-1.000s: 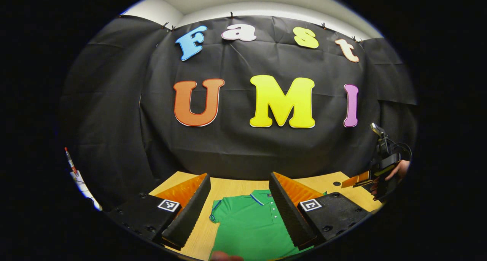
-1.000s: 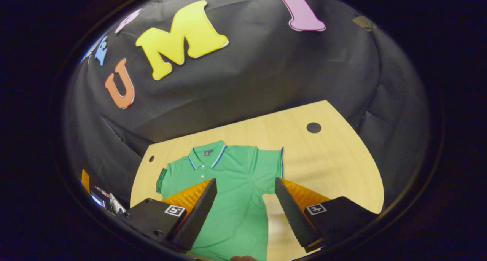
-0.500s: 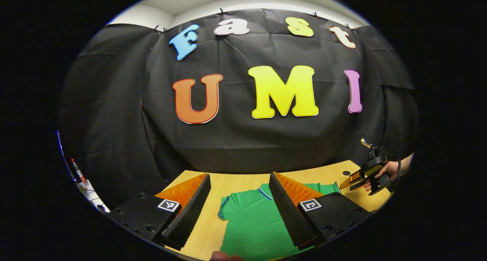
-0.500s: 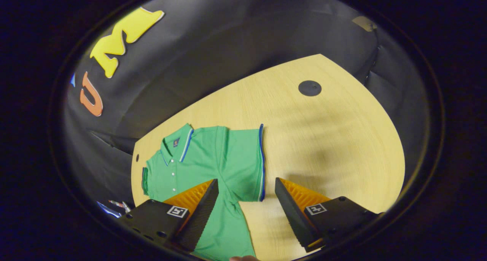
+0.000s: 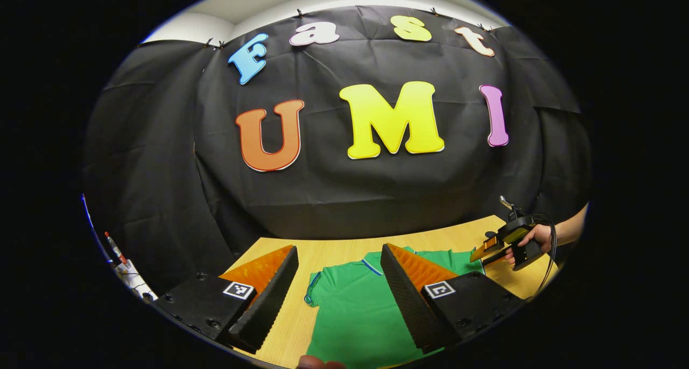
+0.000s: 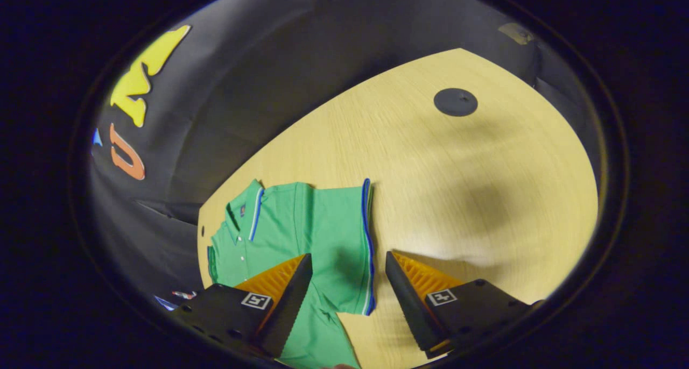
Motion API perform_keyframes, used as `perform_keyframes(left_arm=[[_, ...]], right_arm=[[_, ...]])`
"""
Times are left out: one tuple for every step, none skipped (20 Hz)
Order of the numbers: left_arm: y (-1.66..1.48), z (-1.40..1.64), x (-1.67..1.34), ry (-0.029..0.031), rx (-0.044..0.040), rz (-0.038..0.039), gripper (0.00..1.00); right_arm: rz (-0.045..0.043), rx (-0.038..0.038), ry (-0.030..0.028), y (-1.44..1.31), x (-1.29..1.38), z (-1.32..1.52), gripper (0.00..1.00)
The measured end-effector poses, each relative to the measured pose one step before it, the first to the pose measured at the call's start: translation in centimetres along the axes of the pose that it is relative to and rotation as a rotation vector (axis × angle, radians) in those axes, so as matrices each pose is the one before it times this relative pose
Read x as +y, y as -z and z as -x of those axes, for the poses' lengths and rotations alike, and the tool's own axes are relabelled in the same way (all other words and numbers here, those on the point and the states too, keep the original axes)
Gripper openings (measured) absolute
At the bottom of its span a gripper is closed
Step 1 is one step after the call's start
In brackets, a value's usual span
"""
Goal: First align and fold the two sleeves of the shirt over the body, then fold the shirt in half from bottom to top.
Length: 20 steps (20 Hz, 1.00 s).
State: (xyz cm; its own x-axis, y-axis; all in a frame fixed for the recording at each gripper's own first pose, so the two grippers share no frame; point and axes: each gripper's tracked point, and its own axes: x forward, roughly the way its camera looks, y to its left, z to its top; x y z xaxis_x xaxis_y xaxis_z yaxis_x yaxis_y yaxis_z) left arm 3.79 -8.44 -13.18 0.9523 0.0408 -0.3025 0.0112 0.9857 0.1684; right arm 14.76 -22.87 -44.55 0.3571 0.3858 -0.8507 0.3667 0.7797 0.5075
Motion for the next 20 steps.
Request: perform_keyframes(left_arm=[[0.135, 0.024, 0.021, -0.00252, 0.00699, 0.00072, 0.99], [0.222, -0.05, 0.157, -0.00189, 0.00593, 0.00333, 0.99], [-0.039, 0.054, 0.147, -0.00427, 0.0047, 0.00144, 0.99], [0.133, 0.007, 0.187, -0.00387, 0.00419, 0.00123, 0.99], [0.082, 0.001, 0.167, -0.00238, 0.00403, 0.00166, 1.0], [0.086, 0.113, 0.308, -0.00527, 0.00284, 0.00026, 1.0], [0.02, -0.01, 0.24, -0.00453, 0.00134, -0.00014, 1.0], [0.108, 0.07, 0.257, -0.00389, 0.00088, 0.00156, 1.0], [0.027, 0.001, 0.164, -0.00301, 0.0009, 0.00274, 1.0], [0.104, -0.034, 0.223, -0.00281, 0.00154, 0.00374, 1.0], [0.054, -0.029, 0.125, -0.0009, 0.00112, 0.00435, 1.0], [0.027, 0.032, 0.198, -0.00019, 0.00018, 0.00614, 1.0], [0.024, -0.03, 0.132, -0.00134, 0.00092, 0.00747, 1.0], [0.077, -0.059, 0.164, -0.00164, 0.00233, 0.00725, 1.0], [-0.077, 0.063, 0.143, -0.00111, -0.00059, 0.00573, 1.0], [-0.157, 0.066, 0.016, 0.00276, -0.00697, 0.00546, 1.0], [-0.235, 0.094, 0.133, 0.00214, -0.006, 0.00292, 1.0], [0.017, 0.148, 0.293, -0.00129, -0.00377, 0.00175, 1.0], [0.144, 0.138, 0.262, -0.00278, 0.00056, 0.00423, 1.0], [-0.008, 0.064, 0.388, -0.00424, 0.00058, 0.00822, 1.0]], right_arm=[[0.01074, 0.01472, 0.0104, 0.412, -0.18, -0.439, 0.8], [0.01038, 0.01847, 0.03186, 0.188, -0.467, -0.562, 0.75], [0.00661, 0.00141, 0.02127, -0.266, -0.265, -0.236, 0.53], [-0.00561, -0.00278, -0.00511, -0.184, 0.33, -0.192, 0.31], [-0.00236, -0.00101, -0.00047, 0.069, 0.146, 0.047, 0.09], [0.00252, -0.01057, 0.00866, 0.336, -0.192, 0.081, 0.1], [-0.00193, 0.00021, 0.01315, -0.634, -0.049, -0.051, 0.04], [0.00169, -0.00178, 0.01879, -0.072, -0.227, 0.119, 0.04], [0.00193, -0.003, 0.00545, -0.018, 0.037, 0.283, 0.04], [-0.00666, -0.00798, -0.01224, -0.048, 0.515, 0.46, 0.04], [-0.00116, -0.01309, -0.01099, -0.302, 0.515, 0.59, 0.04], [0.00278, -0.01688, -0.00466, -0.257, 0.306, 0.575, 0.04], [0.00277, -0.01627, -0.00731, -0.333, 0.448, 0.603, 0.04], [-0.00023, -0.0128, -0.01161, -0.139, 0.68, 0.561, 0.04], [-0.00207, -0.00721, -0.01145, -0.154, 0.707, 0.387, 0.04], [-0.0025, -0.00895, -0.01146, -0.086, 0.709, 0.408, 0.04], [0.00054, -0.00652, -0.00923, -0.123, 0.832, 0.25, 0.04], [0.00382, -0.00746, -0.00849, -0.052, 0.778, 0.253, 0.04], [0.00526, -0.00387, -0.00967, -0.067, 0.951, 0.133, 0.04], [0.00798, -0.00026, -0.00904, 0.064, 0.832, 0.045, 0.04]])
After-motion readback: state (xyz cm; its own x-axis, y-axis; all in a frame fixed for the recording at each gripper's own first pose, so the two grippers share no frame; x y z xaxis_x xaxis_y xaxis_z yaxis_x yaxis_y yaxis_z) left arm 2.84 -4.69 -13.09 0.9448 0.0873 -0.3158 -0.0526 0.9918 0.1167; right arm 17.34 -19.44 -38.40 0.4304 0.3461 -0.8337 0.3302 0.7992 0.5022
